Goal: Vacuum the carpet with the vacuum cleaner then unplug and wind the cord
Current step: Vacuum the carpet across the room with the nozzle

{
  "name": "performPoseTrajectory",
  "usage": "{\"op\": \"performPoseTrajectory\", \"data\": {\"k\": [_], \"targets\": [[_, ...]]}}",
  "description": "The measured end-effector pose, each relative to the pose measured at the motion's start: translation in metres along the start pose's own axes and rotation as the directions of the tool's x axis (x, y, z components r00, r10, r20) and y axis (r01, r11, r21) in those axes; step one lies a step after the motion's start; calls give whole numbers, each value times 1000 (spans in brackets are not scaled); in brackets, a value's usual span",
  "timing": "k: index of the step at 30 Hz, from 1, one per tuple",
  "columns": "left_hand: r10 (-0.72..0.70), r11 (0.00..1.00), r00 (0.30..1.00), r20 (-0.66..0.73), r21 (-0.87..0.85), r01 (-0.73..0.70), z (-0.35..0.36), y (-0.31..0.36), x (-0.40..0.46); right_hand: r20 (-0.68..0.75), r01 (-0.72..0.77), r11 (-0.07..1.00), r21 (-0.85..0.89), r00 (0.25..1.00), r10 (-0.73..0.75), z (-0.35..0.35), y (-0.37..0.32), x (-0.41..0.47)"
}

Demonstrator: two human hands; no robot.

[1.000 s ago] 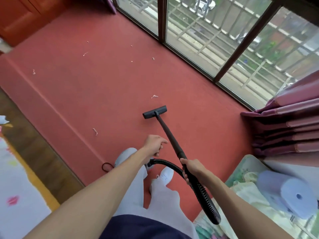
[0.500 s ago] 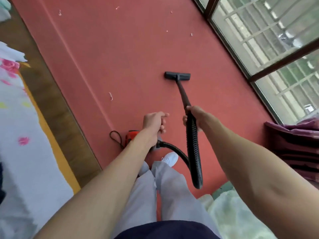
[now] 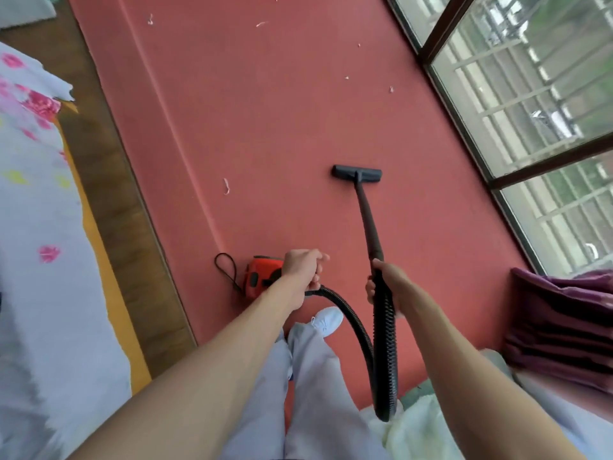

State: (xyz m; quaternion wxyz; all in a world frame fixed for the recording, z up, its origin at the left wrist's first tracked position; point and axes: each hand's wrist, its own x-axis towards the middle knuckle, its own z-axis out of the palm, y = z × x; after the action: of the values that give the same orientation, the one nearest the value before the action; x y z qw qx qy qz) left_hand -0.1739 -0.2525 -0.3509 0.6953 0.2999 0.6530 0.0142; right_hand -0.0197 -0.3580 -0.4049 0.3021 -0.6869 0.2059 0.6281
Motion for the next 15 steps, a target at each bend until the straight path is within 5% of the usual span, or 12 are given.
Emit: {"op": "performPoseTrajectory", "data": {"k": [9,15], "targets": [[-60,992,989,132,119,45,57,-34,-18,-23,-87,994,-62,996,86,-55,75,-39],[-109,985,989,97,-126,121,81,-43,-14,-31,-4,982,-186,1000,-1,-86,9,3]]}}
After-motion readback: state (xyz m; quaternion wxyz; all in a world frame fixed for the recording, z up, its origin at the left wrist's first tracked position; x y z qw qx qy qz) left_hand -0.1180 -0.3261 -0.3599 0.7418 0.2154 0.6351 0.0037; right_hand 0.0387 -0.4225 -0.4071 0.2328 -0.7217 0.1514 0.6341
